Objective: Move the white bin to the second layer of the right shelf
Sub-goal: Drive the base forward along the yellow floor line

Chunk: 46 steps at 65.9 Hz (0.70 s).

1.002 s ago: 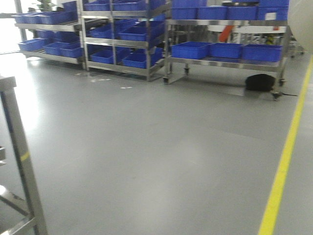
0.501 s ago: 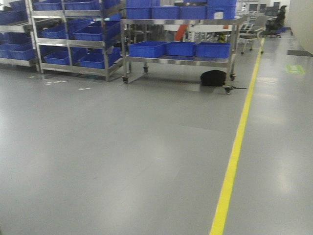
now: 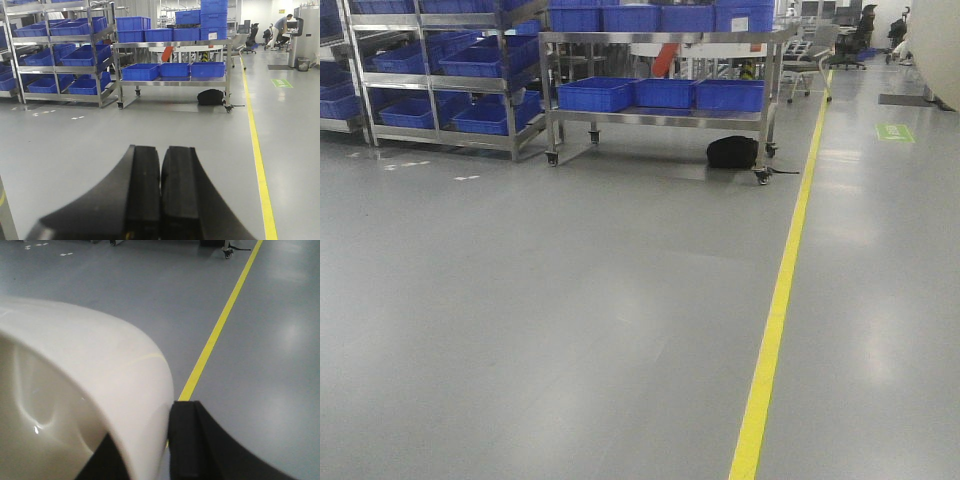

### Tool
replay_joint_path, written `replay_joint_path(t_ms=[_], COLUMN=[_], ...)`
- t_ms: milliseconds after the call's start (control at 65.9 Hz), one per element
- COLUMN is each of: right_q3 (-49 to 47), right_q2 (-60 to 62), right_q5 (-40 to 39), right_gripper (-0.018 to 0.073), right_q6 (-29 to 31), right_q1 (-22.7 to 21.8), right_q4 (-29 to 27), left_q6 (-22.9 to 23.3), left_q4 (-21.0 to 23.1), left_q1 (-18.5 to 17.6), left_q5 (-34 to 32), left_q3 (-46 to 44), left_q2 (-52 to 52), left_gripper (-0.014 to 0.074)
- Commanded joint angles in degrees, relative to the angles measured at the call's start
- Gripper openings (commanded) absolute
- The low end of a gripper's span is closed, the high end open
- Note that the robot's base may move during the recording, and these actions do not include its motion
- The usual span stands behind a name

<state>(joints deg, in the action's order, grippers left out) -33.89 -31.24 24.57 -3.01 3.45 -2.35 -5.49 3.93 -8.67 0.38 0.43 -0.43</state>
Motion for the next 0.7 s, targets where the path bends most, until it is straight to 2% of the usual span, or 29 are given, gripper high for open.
replay_joint_path(t_ms=[0,683], right_q3=[-1.8,-1.8], right_q2=[-0.1,-0.1], right_q5=[-5.3,-5.0], right_gripper=[0.0024,0.0024], right_q6=[0.2,0.2], right_q1=[-0.3,-0.3], right_q4=[0.2,0.2], left_q6=[0.4,0.4], left_q4=[0.3,0.3], left_q1=[-0.1,-0.1], left_q5=[-5.0,-5.0], left_q3=[1.9,1.9], left_q2=[-0.8,-0.8], left_gripper=[0.0085,0.0085])
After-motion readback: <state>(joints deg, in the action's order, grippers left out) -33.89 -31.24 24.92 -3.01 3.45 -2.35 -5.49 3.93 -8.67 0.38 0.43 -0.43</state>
